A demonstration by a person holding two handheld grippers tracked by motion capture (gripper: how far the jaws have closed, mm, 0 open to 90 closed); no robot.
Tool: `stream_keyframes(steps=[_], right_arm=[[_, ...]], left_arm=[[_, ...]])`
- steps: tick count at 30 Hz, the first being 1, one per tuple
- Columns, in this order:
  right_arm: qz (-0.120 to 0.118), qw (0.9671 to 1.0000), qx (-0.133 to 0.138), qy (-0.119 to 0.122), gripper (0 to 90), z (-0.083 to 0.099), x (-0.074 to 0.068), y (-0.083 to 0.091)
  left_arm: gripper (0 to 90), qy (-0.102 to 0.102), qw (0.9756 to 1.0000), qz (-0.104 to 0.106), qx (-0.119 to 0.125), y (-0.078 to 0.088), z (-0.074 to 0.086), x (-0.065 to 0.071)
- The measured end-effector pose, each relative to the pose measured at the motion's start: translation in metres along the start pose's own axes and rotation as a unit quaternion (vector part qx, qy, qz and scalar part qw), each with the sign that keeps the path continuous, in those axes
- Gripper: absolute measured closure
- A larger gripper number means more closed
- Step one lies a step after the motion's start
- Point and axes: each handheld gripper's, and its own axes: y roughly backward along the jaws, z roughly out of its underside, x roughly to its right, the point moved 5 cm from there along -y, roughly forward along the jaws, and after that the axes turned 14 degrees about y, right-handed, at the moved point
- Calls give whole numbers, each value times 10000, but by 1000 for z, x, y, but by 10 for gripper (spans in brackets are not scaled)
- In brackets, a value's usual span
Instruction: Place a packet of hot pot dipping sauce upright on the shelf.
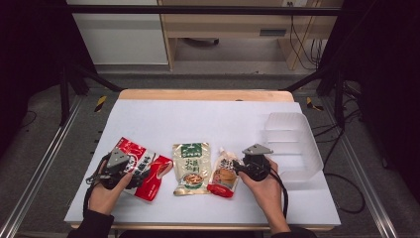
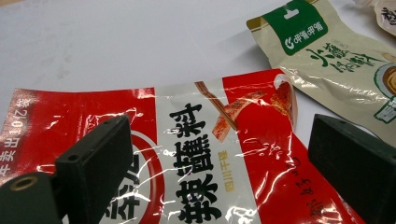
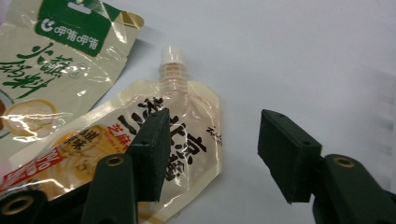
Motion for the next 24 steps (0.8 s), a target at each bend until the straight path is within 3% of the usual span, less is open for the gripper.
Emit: stream_keyframes(steps=[6,15,24], right_arm=[[-145,9997,-85,-178,497,1,1,-8],[-232,9991,-301,-199,456,4,-1,-16],[-376,9979,-450,-266,500,6,-4,-23]], left_arm=[[74,35,10000,29,-29,-2,-1,-1],[77,-32,10000,47,-21,-1,-2,1],[85,-61,9999,85,-1,0,-3,3]])
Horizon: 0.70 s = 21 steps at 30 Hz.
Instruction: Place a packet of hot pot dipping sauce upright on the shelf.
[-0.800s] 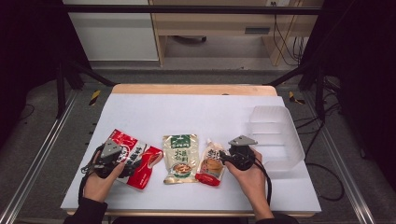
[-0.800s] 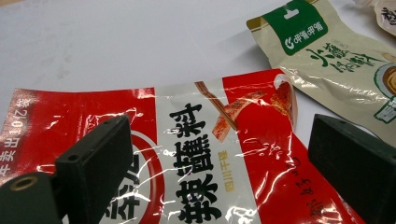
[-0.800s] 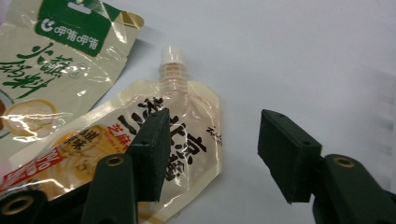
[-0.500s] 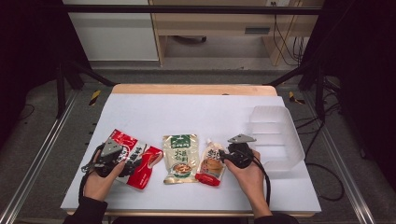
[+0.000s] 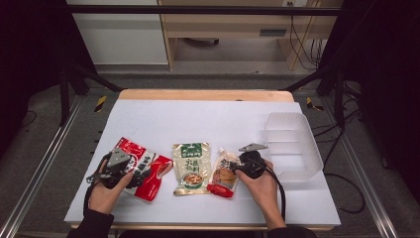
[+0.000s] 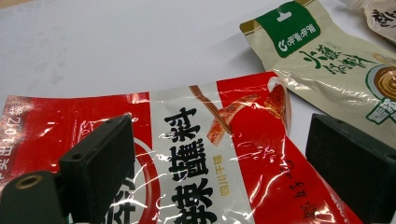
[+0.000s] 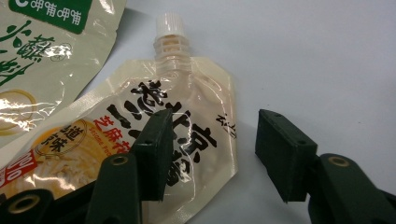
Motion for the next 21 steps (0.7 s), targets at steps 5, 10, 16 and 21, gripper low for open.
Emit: stream_keyframes(steps=[5,10,16,21], right_arm=[[-102,9999,36,-21,576,0,-4,1],[-8,9999,-8,125,735,1,-7,3],[-1,9994,75,336,876,1,-9,6],[-23,9982,410,439,895,-6,-9,21]], left_arm=[[89,-1,10000,20,16,1,0,0],[92,16,10000,49,29,3,-1,1],[107,-14,9999,119,-20,3,-2,3],[114,-88,9997,230,-69,7,-5,10]])
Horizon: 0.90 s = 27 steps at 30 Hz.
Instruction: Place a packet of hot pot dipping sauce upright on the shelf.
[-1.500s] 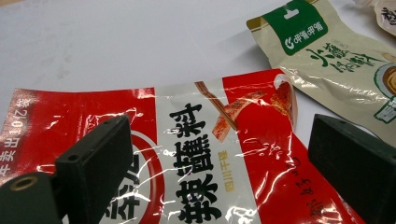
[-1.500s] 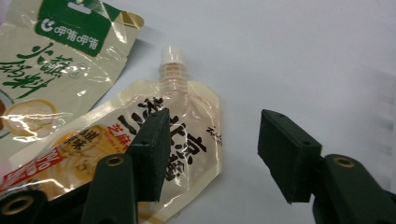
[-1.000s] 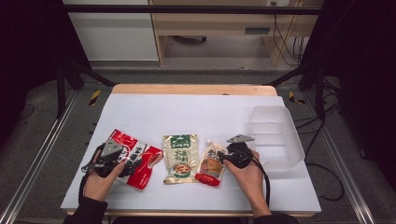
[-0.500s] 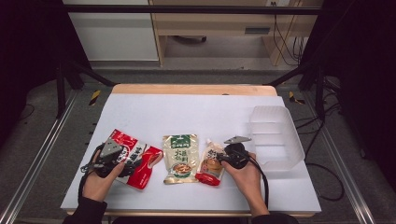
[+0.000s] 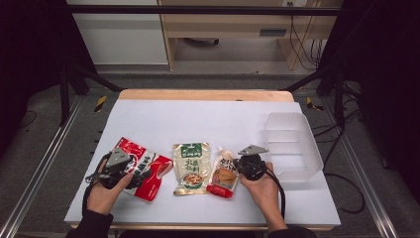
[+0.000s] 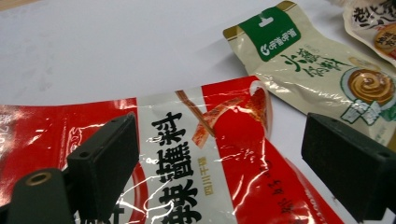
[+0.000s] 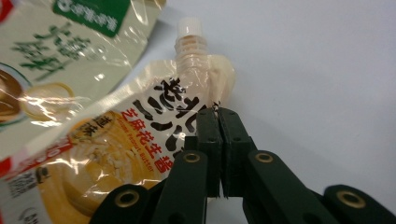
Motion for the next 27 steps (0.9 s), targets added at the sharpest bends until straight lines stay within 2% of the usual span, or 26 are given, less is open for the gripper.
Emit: stream_keyframes(steps=[2,5,7,10,12,14,17,19,20,21,22,23,24,25,27], right_arm=[[-18,9998,202,26,900,-7,-1,10],[-148,9977,625,228,900,-27,-8,34],[-212,9967,725,287,900,-33,-12,40],[-443,9922,1044,517,900,-52,-26,59],[-519,9895,1152,706,900,-62,-34,68],[-569,9864,1224,934,900,-72,-43,77],[-655,9816,1346,1187,900,-87,-51,84],[-724,9780,1394,1371,900,-99,-55,84],[-724,9780,1394,1371,900,-99,-55,84],[-789,9766,1429,1403,900,-105,-57,84],[-789,9766,1429,1403,900,-105,-57,84],[-892,9745,1460,1455,900,-110,-59,82],[-892,9745,1460,1455,900,-110,-59,82],[-989,9726,1500,1477,900,-113,-62,81],[-1036,9715,1529,1484,900,-115,-65,81]], left_arm=[[124,-67,9999,92,-28,0,-2,5],[133,-194,9995,224,-90,1,-6,14],[135,-295,9989,350,-116,4,-11,23],[145,-517,9976,436,-156,9,-19,35],[152,-730,9960,484,-187,14,-26,45],[161,-859,9943,600,-177,17,-34,54],[180,-1088,9920,612,-207,18,-47,65],[205,-1159,9905,716,-174,17,-56,73],[205,-1205,9897,747,-175,17,-59,76],[216,-1301,9883,781,-171,13,-67,82],[231,-1301,9883,781,-171,13,-67,82],[244,-1368,9865,888,-172,10,-74,87],[251,-1368,9865,888,-172,10,-74,87],[258,-1436,9849,960,-123,8,-80,92],[263,-1445,9844,998,-127,6,-82,94]])
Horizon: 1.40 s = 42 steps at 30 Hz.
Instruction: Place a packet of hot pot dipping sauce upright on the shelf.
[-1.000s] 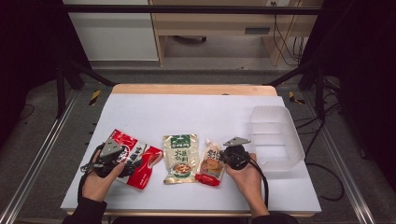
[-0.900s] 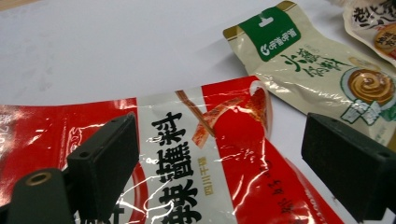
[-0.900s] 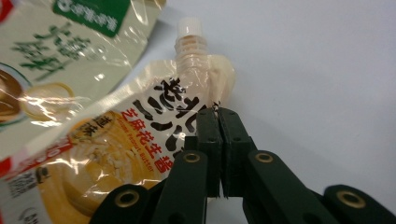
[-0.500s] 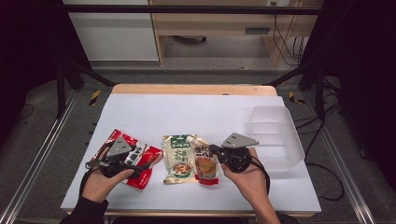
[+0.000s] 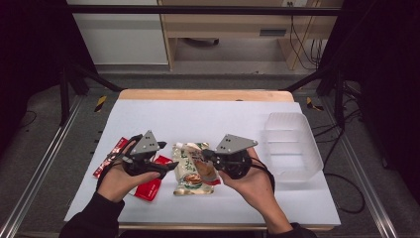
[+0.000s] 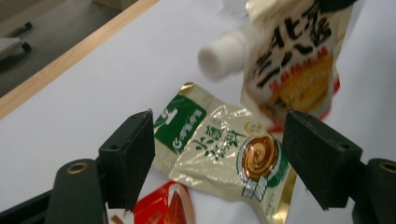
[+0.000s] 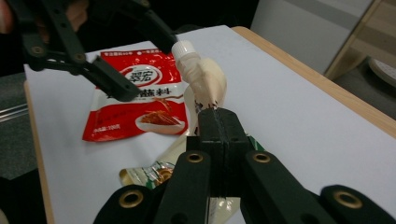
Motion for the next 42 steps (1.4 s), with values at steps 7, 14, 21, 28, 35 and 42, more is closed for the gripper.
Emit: stream_keyframes(steps=[7,14,21,28,35,42], right_arm=[[-217,9997,103,43,900,-8,-9,-9],[-258,9996,130,21,900,-10,-9,-13],[-237,9997,75,-45,900,-4,-3,-15],[-132,9997,32,-194,900,6,5,-13],[-170,9996,-147,-193,895,11,15,-9],[-310,9978,-566,126,851,9,25,-7]], left_arm=[[364,-37,9996,229,170,-5,-11,2],[521,86,9988,431,223,-8,-12,-2],[650,170,9984,546,33,-10,-12,-1],[722,23,9978,654,-128,-13,-23,10],[731,-269,9963,714,-405,-18,-38,14],[735,-493,9947,682,-594,-19,-50,18]])
